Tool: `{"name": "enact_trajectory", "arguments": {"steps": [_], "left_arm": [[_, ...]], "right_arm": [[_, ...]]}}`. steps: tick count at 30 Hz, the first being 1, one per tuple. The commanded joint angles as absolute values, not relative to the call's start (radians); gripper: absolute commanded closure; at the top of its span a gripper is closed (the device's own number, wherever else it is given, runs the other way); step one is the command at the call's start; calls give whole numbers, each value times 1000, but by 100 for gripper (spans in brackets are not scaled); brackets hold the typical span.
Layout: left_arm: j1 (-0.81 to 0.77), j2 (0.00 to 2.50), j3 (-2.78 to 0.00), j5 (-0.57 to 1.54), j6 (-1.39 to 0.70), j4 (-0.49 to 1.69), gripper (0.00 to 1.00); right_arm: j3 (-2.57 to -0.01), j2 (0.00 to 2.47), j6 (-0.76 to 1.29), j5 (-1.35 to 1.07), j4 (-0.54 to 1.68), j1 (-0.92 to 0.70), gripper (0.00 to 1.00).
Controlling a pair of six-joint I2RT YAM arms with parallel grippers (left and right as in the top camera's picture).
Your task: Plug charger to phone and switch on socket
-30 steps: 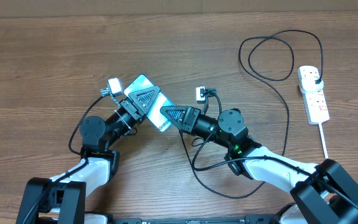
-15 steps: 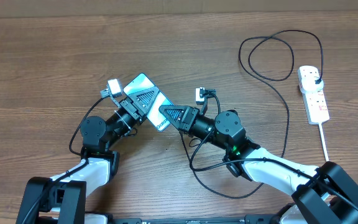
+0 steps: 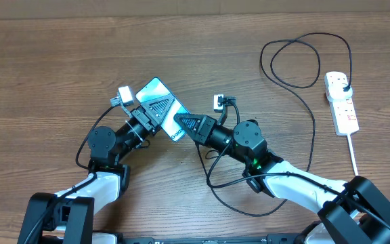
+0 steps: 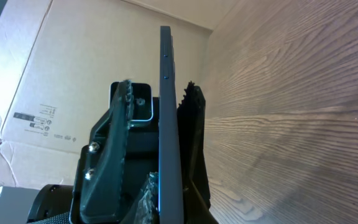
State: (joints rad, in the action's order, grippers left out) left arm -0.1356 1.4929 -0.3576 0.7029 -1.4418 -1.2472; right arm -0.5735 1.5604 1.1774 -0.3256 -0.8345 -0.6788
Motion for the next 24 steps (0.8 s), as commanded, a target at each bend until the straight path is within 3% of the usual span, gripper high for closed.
{"name": "enact_trajectory", "arguments": {"steps": [1,8,11,20,21,22,24], "left_arm": [[-135,1477,-375,726,-1422,-1284,54],[-135,1477,-375,726,-1421,-1284,51],[-135,1477,-375,726,-1421,-1284,55],[-135,1477,-375,726,-1422,-1284,92],[-135,1477,-375,726,-1422,-1284,95],[-134,1477,-375,726,-1422,-1284,95],[-134,1477,-375,726,-1422,-1284,96]], "right_arm": [[-563,1580,1151,-259,-804,-604,96],[-563,1580,1150,-290,-803,-582,96],[-563,1580,1150,-290,-802,-582,96],[-563,1580,1150,-299,-798,-582,96],[-563,1580,1150,-303,-798,-582,86],[-563,1580,1150,-311,-799,-582,67],[-563,1580,1150,-329,-799,-582,49]]}}
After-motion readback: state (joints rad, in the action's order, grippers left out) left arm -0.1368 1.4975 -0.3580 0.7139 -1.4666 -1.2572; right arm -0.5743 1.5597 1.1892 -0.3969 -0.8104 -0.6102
